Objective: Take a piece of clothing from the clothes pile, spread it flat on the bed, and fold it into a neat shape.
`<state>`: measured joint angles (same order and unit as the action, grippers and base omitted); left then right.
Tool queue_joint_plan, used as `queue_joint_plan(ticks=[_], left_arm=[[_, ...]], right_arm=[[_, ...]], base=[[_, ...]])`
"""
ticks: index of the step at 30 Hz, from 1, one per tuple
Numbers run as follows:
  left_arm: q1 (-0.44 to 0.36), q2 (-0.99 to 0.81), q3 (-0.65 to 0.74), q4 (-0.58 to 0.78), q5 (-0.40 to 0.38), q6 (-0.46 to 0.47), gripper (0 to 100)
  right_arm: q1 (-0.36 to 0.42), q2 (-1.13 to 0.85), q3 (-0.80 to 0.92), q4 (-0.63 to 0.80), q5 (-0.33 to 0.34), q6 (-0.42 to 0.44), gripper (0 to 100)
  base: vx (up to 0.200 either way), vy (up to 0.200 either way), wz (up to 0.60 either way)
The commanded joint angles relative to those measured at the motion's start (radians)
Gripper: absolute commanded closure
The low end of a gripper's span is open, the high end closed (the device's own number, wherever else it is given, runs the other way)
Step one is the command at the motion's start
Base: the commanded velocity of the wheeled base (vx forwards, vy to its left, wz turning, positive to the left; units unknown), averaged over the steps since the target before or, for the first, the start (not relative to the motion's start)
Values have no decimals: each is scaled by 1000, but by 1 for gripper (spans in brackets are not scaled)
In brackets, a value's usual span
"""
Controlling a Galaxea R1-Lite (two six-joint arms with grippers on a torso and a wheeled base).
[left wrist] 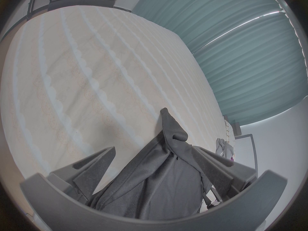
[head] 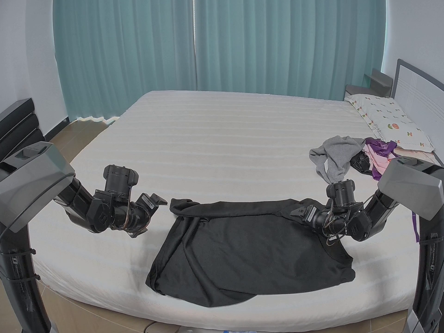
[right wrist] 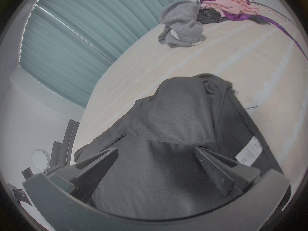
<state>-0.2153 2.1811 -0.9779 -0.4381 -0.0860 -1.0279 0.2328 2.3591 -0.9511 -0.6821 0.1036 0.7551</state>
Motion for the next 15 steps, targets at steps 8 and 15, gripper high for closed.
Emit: queue_joint_plan(ticks=[8,15], left_arm=[[1,6,1,-1,0,-1,0],[1,5,1,-1,0,-1,0]], right_arm=[[2,83,-166,75,-35,3,0],[-1,201,-390,95,-140,1,0]], base=[[0,0,0],[0,0,0]])
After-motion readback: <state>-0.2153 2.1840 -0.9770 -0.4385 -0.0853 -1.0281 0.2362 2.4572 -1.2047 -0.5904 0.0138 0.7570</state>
